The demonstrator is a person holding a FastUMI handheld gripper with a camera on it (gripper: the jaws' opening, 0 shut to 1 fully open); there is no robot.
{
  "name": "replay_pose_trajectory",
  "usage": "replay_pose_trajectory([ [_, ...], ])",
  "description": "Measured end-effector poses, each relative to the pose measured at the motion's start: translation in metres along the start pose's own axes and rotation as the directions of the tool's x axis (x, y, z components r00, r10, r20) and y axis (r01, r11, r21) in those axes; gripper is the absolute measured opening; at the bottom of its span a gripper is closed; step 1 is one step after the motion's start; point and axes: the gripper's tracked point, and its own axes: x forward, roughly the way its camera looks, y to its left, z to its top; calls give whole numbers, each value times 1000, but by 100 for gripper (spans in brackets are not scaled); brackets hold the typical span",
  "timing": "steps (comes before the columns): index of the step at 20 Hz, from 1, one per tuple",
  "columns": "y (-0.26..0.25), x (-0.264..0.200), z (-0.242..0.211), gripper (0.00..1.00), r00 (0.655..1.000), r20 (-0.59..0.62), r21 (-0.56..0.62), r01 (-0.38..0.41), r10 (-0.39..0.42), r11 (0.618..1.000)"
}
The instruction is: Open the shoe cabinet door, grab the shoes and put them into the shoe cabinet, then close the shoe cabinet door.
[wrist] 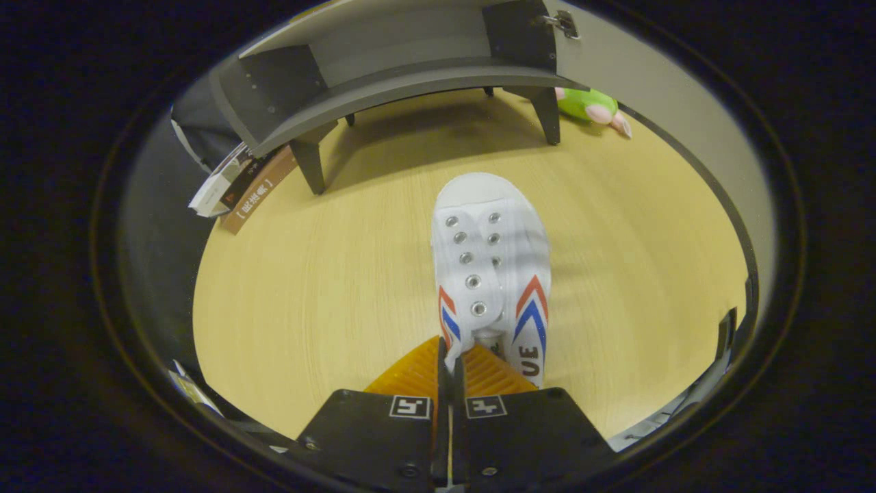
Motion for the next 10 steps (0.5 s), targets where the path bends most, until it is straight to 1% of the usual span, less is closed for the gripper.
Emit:
replay_pose_trajectory([
  [3,-2,-5,3,5,998,64,-112,3,5,994],
  [5,-4,-12,9,4,993,109,-176,-15,34,984],
  [7,-7,-20,12,4,990,123,-182,-42,65,982],
  [10,-17,-38,26,4,981,175,-188,-49,82,981],
])
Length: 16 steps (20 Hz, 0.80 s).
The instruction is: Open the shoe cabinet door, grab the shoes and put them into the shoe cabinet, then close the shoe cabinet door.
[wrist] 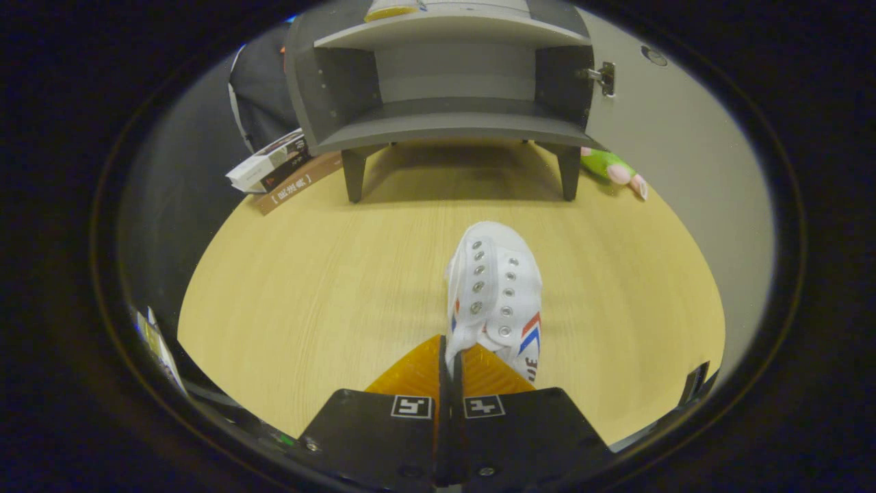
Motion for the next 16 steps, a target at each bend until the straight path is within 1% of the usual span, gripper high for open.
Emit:
replay_pose_trajectory([
  [1,1,-7,8,4,999,27,-7,-26,26,1000],
  [3,1,-17,21,4,997,63,-28,-51,53,998],
  [6,1,-14,12,4,997,-3,28,-81,81,996],
  [8,-3,-13,10,4,998,10,8,-65,65,998],
  [10,2,-9,9,4,997,10,15,-82,82,997],
  [12,5,0,8,4,995,-5,76,-102,102,992],
  [13,11,9,5,4,993,-29,120,-114,118,986],
  [15,11,20,-5,4,988,-80,194,-114,131,974],
  [16,15,24,-7,4,985,-88,228,-123,147,966],
])
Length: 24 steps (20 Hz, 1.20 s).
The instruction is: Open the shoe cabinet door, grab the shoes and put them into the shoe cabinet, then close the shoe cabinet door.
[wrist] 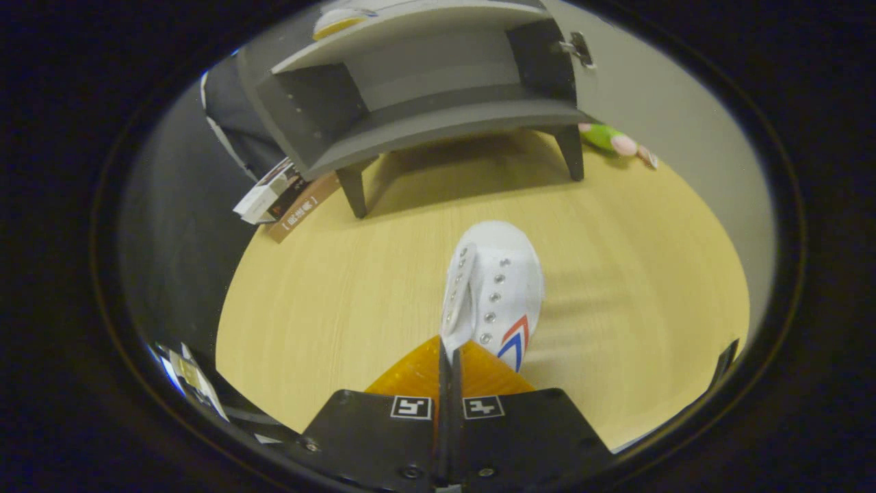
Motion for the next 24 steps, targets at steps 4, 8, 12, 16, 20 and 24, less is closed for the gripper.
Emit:
replay_pose_trajectory([
  [4,1,20,4,6,1000,13,-49,21,-20,999],
  [8,11,19,16,5,997,69,-43,-15,18,999],
  [12,16,11,24,4,993,115,-129,-9,24,992],
  [16,29,-13,52,4,983,171,-215,-26,64,976],
  [20,53,-68,95,4,961,250,-281,-44,118,959],
  [24,81,-124,148,4,929,333,-318,-52,163,947],
])
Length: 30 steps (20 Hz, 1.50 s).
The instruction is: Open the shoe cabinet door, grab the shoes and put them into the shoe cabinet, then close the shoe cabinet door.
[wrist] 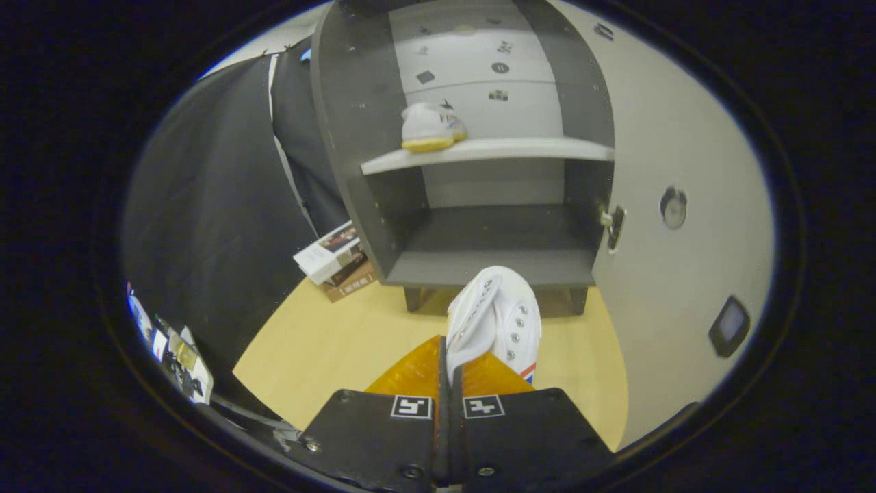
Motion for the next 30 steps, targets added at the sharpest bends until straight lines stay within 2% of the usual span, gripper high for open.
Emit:
replay_pose_trajectory([
  [3,3,-14,52,4,998,64,-49,12,-9,999],
  [7,5,-29,125,4,990,144,-41,4,2,999],
  [9,3,-26,158,4,983,184,-67,24,-12,997],
  [14,-12,4,224,3,967,243,-175,116,-71,978],
  [18,-30,51,269,4,963,248,-217,160,-104,963],
  [21,-53,81,287,4,955,261,-289,217,-142,932],
  [25,-90,120,285,4,947,231,-302,288,-223,909],
  [30,-86,156,273,4,967,181,-249,220,-178,943],
])
